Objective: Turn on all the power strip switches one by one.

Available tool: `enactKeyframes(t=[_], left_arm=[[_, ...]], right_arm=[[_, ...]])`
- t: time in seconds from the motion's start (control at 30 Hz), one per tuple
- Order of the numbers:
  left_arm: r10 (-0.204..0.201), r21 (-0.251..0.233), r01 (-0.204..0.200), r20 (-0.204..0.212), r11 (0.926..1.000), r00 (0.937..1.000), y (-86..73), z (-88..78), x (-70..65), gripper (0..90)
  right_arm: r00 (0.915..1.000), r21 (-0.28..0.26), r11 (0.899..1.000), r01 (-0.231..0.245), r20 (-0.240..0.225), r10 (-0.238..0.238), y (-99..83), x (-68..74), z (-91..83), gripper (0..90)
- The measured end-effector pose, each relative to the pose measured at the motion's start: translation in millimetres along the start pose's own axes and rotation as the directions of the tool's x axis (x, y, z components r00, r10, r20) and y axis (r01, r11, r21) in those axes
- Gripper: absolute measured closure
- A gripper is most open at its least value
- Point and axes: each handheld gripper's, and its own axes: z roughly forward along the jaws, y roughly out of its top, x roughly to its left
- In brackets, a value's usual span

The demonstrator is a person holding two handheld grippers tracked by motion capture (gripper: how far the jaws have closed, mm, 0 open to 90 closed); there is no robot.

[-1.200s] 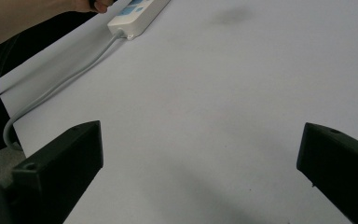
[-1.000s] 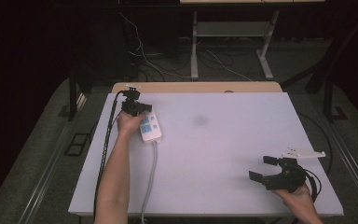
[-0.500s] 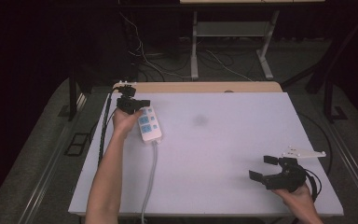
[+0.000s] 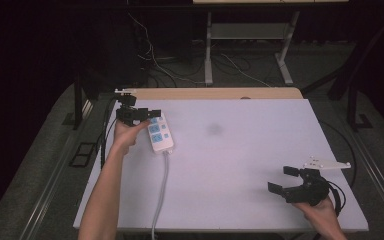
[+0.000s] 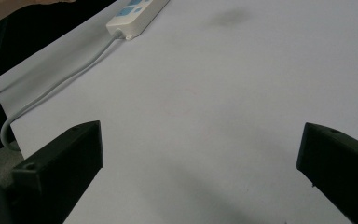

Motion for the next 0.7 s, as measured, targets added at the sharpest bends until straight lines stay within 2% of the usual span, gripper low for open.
enactKeyframes(t=[0.03,0.13,0.23,0.33,0.43,0.7], left_arm=[[-0.003,-0.005,0.003,0.013,1.0000,0.9999,-0.5,-1.8,-1.8,11.4],[0.006,-0.010,-0.006,0.020,0.9999,0.9998,-3.1,-7.3,-9.2,0.4],[0.039,0.001,-0.039,0.008,0.9992,0.9992,-7.1,-12.2,-18.5,0.0],[0.050,-0.020,-0.050,0.025,0.9986,0.9984,-11.1,-20.2,-26.6,0.0],[0.081,-0.013,-0.081,0.025,0.9966,0.9964,-15.9,-26.8,-36.1,0.0],[0.109,-0.051,-0.107,0.039,0.9930,0.9933,-33.3,-46.0,-49.2,0.0]], right_arm=[[1.0000,-0.001,1.000,0.000,-0.001,0.000,0.0,-0.1,-0.1,0.4],[1.0000,-0.001,1.000,0.001,-0.003,-0.001,0.1,-0.2,-0.2,0.4],[1.0000,-0.001,1.000,0.002,-0.007,-0.002,0.2,0.0,-0.3,0.4],[1.0000,-0.003,1.000,0.003,-0.009,-0.003,0.1,0.3,-0.4,0.4],[0.9999,-0.003,1.000,0.003,-0.011,-0.003,0.1,0.4,-0.3,0.4],[0.9999,-0.003,1.000,0.004,-0.013,-0.004,0.5,1.6,-0.2,0.4]])
